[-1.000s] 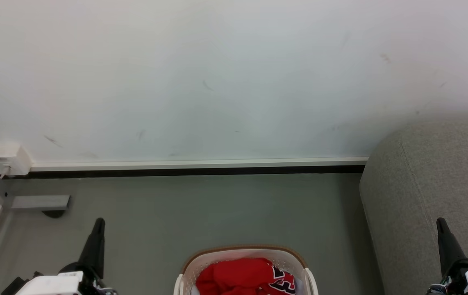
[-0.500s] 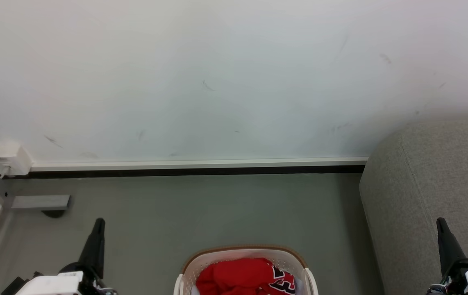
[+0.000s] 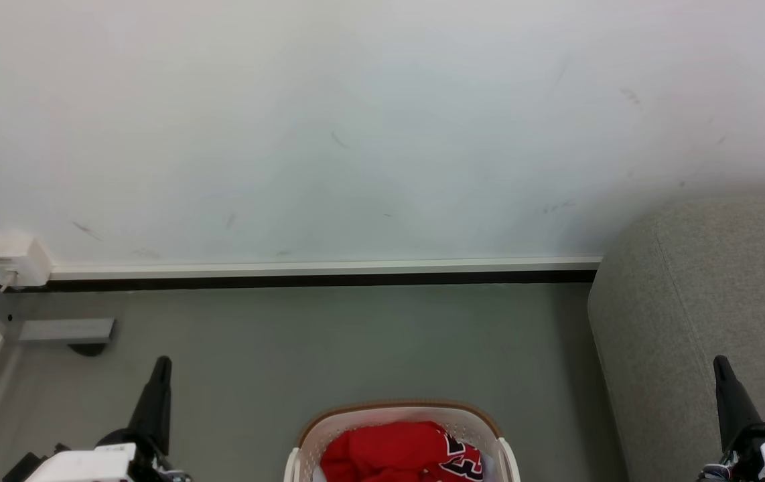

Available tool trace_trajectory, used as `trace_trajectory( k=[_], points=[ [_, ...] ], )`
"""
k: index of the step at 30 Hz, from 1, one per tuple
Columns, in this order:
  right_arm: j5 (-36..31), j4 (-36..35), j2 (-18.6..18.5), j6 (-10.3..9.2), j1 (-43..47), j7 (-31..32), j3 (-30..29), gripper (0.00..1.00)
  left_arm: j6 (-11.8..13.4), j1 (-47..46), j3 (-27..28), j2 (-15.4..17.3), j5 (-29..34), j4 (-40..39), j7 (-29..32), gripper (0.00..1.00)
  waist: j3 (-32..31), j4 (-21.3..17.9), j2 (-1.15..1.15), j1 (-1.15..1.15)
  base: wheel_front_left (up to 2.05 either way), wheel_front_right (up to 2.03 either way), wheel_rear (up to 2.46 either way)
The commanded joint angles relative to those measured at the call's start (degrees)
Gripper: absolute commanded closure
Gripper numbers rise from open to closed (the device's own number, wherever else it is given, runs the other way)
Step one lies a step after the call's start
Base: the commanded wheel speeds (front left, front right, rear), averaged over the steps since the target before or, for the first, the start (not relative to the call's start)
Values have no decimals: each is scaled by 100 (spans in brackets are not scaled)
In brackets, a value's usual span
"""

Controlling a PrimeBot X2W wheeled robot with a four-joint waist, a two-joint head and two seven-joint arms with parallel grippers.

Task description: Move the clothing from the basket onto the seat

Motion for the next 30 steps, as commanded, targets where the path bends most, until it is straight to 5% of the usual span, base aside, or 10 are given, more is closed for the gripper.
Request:
trace_trajectory(
  k=[1, 2, 15, 30],
  points=[
    [6, -22, -38, -12, -75, 12, -19, 100, -26, -39, 12, 41, -71, -16, 19, 100, 0, 0, 0, 0, 0, 0, 0],
    [6, -22, -38, -12, -75, 12, -19, 0, -26, -39, 12, 41, -71, -16, 19, 0, 0, 0, 0, 0, 0, 0, 0],
    [-469, -51, 25, 0, 244, -296, 176, 0, 10, 138, -285, -28, 270, 98, -297, 0, 2, 9, 0, 0, 0, 0, 0],
    [-2796, -541, 0, -1, 385, -680, 314, 0, 312, 208, -556, -14, 1907, -64, -679, 0, 10, 26, 0, 0, 0, 0, 0]
  ],
)
